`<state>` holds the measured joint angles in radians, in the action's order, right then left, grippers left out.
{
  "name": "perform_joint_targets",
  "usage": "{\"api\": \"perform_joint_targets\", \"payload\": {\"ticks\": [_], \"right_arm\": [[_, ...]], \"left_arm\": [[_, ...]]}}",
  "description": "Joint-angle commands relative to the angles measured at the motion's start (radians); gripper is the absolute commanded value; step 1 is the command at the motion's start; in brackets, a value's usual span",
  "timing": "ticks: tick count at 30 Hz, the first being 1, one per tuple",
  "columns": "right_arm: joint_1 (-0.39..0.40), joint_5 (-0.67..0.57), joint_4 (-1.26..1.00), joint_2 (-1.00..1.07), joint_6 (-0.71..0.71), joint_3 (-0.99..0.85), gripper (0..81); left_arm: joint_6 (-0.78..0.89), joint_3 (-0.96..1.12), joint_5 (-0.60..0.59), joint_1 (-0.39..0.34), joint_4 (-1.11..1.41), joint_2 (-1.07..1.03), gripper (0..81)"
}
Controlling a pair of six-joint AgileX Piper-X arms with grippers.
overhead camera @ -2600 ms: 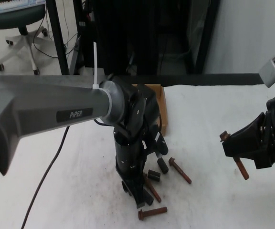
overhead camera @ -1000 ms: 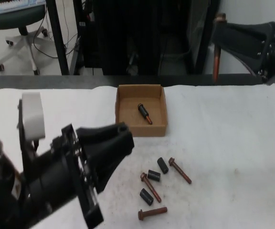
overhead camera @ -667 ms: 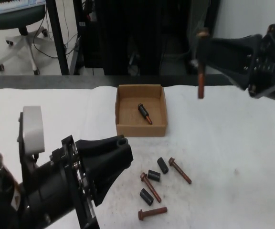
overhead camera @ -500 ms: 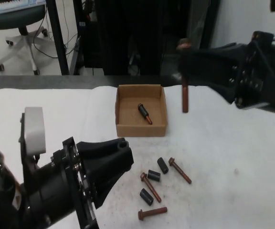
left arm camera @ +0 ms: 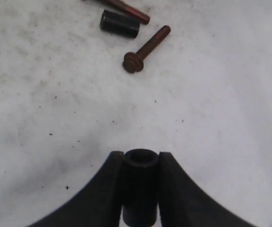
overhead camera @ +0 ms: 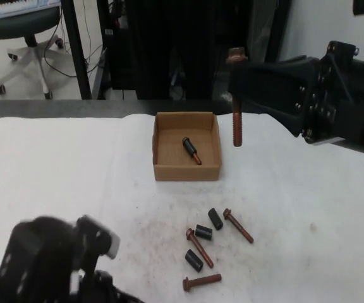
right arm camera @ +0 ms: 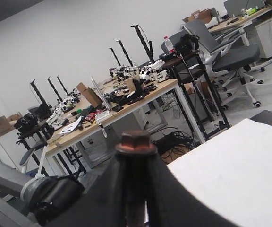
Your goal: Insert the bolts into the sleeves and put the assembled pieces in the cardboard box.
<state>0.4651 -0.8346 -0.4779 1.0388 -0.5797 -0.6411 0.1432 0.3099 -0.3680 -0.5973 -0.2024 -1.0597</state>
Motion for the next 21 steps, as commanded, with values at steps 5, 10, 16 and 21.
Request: {"api": "perform_joint_targets", "payload": {"ticks": [5,10,16,21], "right_arm": [[0.002,0.022,0.238,-0.009,0.115,-0.003,0.8],[0.002,0.021,0.335,-0.009,0.139,-0.003,0.8],[0.002,0.021,0.331,-0.009,0.139,-0.003,0.8],[0.002,0.021,0.331,-0.009,0.139,-0.003,0.8]], "left_arm": [[-0.089,0.330,0.029,0.000,-0.356,-0.237,0.3],[-0.210,0.513,0.110,0.000,-0.553,-0.451,0.3],[-0.308,0.600,0.200,0.000,-0.623,-0.627,0.3],[-0.323,0.602,0.202,0.000,-0.592,-0.669,0.3]]}}
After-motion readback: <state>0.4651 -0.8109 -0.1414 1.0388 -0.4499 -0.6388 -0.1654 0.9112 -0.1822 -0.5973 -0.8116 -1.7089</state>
